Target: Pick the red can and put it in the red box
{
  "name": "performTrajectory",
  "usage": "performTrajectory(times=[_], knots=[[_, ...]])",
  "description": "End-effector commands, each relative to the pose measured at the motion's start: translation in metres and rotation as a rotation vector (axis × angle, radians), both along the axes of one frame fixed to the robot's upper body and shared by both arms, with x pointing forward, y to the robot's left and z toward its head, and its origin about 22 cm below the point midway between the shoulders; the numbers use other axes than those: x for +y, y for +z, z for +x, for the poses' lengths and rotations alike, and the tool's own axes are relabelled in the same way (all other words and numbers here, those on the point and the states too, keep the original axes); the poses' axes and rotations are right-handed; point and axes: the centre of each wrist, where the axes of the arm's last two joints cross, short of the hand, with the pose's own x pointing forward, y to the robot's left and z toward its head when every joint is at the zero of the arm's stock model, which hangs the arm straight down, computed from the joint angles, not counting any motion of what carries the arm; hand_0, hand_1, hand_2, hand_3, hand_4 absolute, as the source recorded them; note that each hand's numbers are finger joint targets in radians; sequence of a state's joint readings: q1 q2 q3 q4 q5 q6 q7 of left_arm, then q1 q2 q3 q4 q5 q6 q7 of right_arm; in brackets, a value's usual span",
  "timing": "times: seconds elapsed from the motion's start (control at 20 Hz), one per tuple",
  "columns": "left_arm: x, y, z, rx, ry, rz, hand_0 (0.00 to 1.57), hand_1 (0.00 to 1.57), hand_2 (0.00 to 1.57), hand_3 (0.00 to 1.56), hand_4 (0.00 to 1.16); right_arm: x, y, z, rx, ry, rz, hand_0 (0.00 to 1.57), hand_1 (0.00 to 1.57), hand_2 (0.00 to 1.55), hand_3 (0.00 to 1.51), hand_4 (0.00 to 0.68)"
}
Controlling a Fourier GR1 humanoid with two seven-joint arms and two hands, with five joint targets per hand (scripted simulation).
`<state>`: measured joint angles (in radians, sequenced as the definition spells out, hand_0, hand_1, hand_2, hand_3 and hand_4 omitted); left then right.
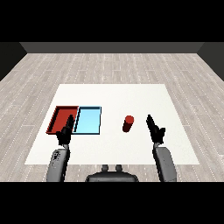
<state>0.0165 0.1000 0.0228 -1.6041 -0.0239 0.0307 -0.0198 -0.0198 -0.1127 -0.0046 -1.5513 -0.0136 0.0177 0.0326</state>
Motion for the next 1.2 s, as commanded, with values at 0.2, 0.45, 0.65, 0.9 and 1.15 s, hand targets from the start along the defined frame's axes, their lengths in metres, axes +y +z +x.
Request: performTrajectory(times=[0.2,0.45,0.65,0.9,1.15], knots=[[-0.008,-0.001,0.010,0.050,-0.046,-0.019,0.00,0.00,0.00,0.00,0.00,-0.062,-0.001,0.014,-0.028,-0.039,0.008,0.00,0.00,0.00,0.00,0.000],[-0.004,0.012,0.013,-0.385,-0.094,-0.112,0.00,0.00,0.00,0.00,0.00,-0.054,0.018,0.022,-0.367,0.026,0.071,0.00,0.00,0.00,0.00,0.000],[-0.016,-0.001,0.025,-0.415,-0.094,-0.104,0.00,0.00,0.00,0.00,0.00,-0.070,0.003,0.019,-0.374,0.033,0.085,0.00,0.00,0.00,0.00,0.000],[-0.027,-0.001,0.012,-0.405,-0.088,-0.115,0.00,0.00,0.00,0.00,0.00,-0.090,-0.009,0.020,-0.386,0.026,0.100,0.00,0.00,0.00,0.00,0.000],[-0.007,-0.002,0.000,-0.416,-0.086,-0.128,0.00,0.00,0.00,0.00,0.00,-0.053,-0.018,0.034,-0.353,0.054,0.113,0.00,0.00,0.00,0.00,0.000]])
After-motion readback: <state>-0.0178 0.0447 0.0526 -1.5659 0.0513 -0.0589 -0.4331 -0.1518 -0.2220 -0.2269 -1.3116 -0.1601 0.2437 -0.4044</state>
